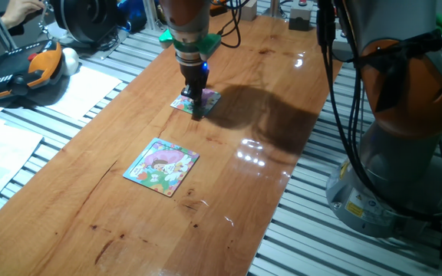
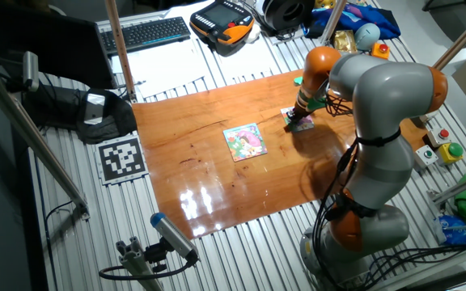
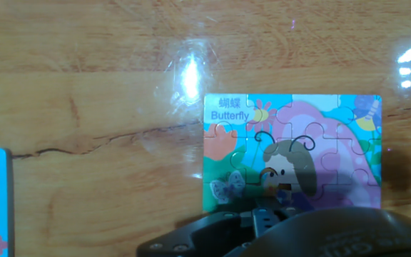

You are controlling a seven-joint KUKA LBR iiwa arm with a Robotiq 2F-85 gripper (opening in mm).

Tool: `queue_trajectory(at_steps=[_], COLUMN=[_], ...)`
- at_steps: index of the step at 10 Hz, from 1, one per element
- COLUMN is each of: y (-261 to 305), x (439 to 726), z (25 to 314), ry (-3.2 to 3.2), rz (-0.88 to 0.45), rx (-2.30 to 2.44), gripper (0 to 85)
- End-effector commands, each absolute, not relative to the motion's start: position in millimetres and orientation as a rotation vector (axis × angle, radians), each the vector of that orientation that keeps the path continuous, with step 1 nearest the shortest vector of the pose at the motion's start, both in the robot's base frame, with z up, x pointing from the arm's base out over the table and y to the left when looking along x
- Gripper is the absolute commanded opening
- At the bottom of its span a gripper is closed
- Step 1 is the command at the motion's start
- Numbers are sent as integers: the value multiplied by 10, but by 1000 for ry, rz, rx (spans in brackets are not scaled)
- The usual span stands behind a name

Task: Assemble one piece of a puzzle

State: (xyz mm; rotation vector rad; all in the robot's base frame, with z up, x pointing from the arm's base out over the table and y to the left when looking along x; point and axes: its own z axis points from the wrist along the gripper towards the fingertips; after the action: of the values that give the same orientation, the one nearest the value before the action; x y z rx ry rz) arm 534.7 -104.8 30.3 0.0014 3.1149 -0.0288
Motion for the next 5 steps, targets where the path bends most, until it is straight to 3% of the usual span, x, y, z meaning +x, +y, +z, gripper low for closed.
queue_trajectory(at_steps=[1,5], y=[-1049,-1040], x=[5346,5364], z=[303,259], ry=[3116,3117], rz=[-31,-7], rx=[-1,-30], gripper=[0,0])
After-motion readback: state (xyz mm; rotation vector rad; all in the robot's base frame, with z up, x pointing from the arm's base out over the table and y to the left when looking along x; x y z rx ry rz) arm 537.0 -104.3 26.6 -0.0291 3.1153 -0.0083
